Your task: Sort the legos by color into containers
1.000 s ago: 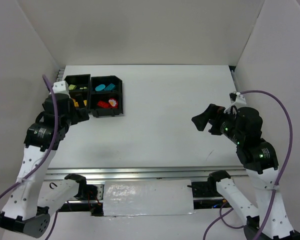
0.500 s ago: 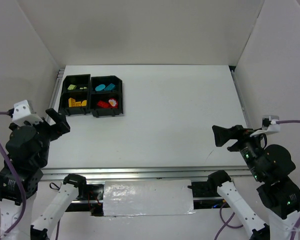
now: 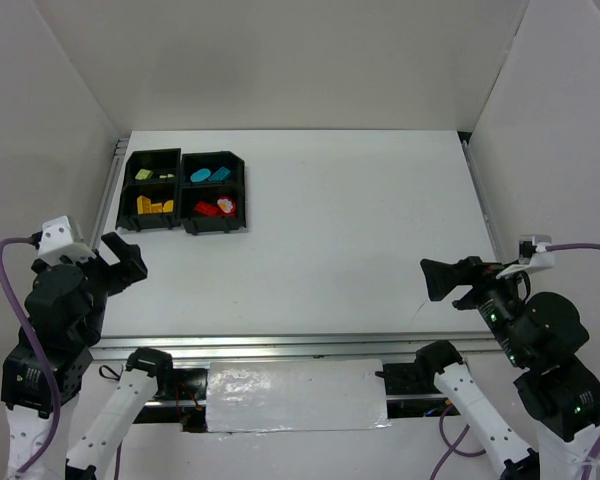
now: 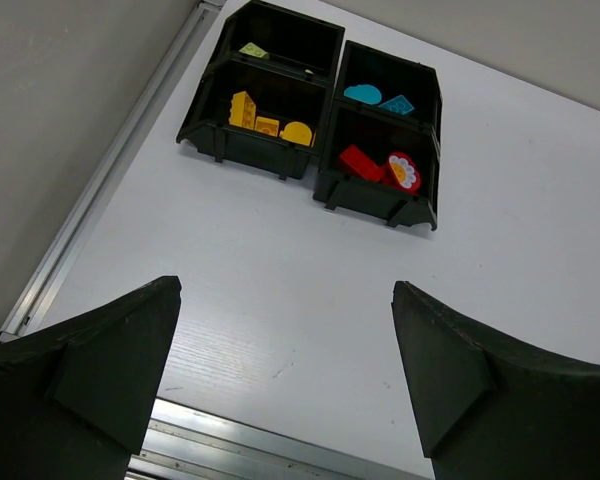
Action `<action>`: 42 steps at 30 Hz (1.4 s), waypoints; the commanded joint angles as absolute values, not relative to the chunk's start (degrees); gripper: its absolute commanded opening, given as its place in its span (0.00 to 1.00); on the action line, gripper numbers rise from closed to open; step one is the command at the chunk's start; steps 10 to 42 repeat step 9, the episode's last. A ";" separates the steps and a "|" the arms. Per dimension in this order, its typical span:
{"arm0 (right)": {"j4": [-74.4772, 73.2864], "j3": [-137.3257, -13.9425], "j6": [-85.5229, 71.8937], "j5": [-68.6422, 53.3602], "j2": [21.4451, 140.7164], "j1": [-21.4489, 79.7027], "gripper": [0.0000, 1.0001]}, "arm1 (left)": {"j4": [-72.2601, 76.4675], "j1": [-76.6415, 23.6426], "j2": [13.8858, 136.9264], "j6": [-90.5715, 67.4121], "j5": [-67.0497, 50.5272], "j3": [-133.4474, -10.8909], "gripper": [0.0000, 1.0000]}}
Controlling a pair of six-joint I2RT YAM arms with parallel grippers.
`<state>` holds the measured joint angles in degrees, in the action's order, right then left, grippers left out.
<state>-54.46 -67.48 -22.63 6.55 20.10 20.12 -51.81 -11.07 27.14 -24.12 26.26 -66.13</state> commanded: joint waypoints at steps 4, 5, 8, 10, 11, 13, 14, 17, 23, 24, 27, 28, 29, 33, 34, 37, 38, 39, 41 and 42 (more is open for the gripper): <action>-54.23 -68.12 -23.20 5.63 22.59 20.57 1.00 | -50.36 -11.16 26.72 -22.85 24.26 -65.66 0.99; -54.14 -67.68 -23.46 5.63 22.50 20.65 1.00 | -50.45 -11.25 27.07 -22.76 23.65 -65.39 0.99; -54.40 -67.59 -23.99 5.01 22.85 20.57 1.00 | -50.01 -11.25 26.90 -22.68 23.03 -64.69 1.00; -54.49 -67.50 -24.17 4.84 22.85 20.57 1.00 | -49.84 -11.16 26.72 -22.68 23.03 -64.51 1.00; -54.49 -67.50 -24.17 4.84 22.85 20.57 1.00 | -49.84 -11.16 26.72 -22.68 23.03 -64.51 1.00; -54.49 -67.50 -24.17 4.84 22.85 20.57 1.00 | -49.84 -11.16 26.72 -22.68 23.03 -64.51 1.00; -54.49 -67.50 -24.17 4.84 22.85 20.57 1.00 | -49.84 -11.16 26.72 -22.68 23.03 -64.51 1.00; -54.49 -67.50 -24.17 4.84 22.85 20.57 1.00 | -49.84 -11.16 26.72 -22.68 23.03 -64.51 1.00; -54.49 -67.50 -24.17 4.84 22.85 20.57 1.00 | -49.84 -11.16 26.72 -22.68 23.03 -64.51 1.00; -54.49 -67.50 -24.17 4.84 22.85 20.57 1.00 | -49.84 -11.16 26.72 -22.68 23.03 -64.51 1.00; -54.49 -67.50 -24.17 4.84 22.85 20.57 1.00 | -49.84 -11.16 26.72 -22.68 23.03 -64.51 1.00; -54.49 -67.50 -24.17 4.84 22.85 20.57 1.00 | -49.84 -11.16 26.72 -22.68 23.03 -64.51 1.00; -54.49 -67.50 -24.17 4.84 22.85 20.57 1.00 | -49.84 -11.16 26.72 -22.68 23.03 -64.51 1.00; -54.49 -67.50 -24.17 4.84 22.85 20.57 1.00 | -49.84 -11.16 26.72 -22.68 23.03 -64.51 1.00; -54.49 -67.50 -24.17 4.84 22.85 20.57 1.00 | -49.84 -11.16 26.72 -22.68 23.03 -64.51 1.00; -54.49 -67.50 -24.17 4.84 22.85 20.57 1.00 | -49.84 -11.16 26.72 -22.68 23.03 -64.51 1.00; -54.49 -67.50 -24.17 4.84 22.85 20.57 1.00 | -49.84 -11.16 26.72 -22.68 23.03 -64.51 1.00; -54.49 -67.50 -24.17 4.84 22.85 20.57 1.00 | -49.84 -11.16 26.72 -22.68 23.03 -64.51 1.00; -54.49 -67.50 -24.17 4.84 22.85 20.57 1.00 | -49.84 -11.16 26.72 -22.68 23.03 -64.51 1.00; -54.49 -67.50 -24.17 4.84 22.85 20.57 1.00 | -49.84 -11.16 26.72 -22.68 23.03 -64.51 1.00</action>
